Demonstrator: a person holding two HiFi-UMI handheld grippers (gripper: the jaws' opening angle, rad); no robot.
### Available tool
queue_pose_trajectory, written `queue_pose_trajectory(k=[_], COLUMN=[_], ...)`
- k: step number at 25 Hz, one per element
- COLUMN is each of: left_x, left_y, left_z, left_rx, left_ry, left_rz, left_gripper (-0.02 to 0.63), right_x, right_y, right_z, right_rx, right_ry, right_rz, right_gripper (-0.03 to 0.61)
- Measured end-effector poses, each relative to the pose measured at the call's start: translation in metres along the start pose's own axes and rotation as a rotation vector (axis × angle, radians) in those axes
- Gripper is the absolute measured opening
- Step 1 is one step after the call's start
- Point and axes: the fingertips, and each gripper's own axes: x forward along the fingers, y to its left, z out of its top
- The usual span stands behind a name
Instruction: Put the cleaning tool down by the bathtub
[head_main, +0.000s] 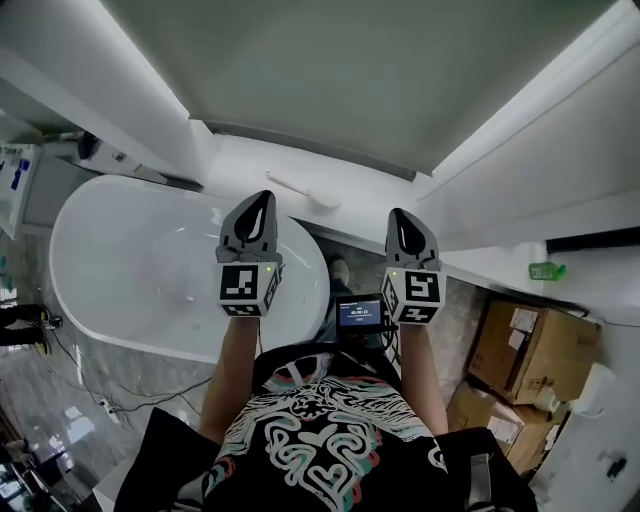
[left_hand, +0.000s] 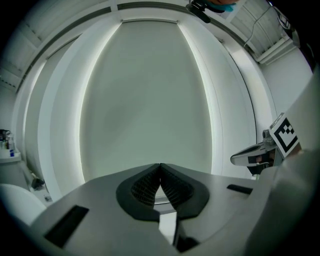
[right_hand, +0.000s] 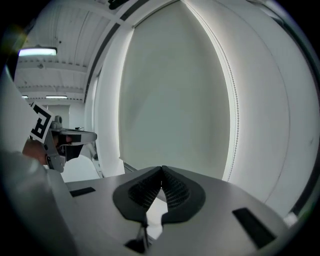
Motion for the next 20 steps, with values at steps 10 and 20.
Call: queue_pose_trajectory(k=[10, 20], left_x=[-0.039, -0.054], left_y=[-0.006, -0.006], left_z=[0.038, 0.053], left_rx=[0.014, -0.008], left_ry=[-0.063, -0.091], left_rz=[0.021, 0.013], left_gripper=[0.017, 0.017], right_x=[-0.035, -0.050], right_y=[0.012, 0.022], right_z=[0.036, 0.057], right_rx=[-0.012, -0.023], right_ry=[-0.068, -0.102], right_rz=[0.002, -0.001], right_gripper=[0.027, 0.026])
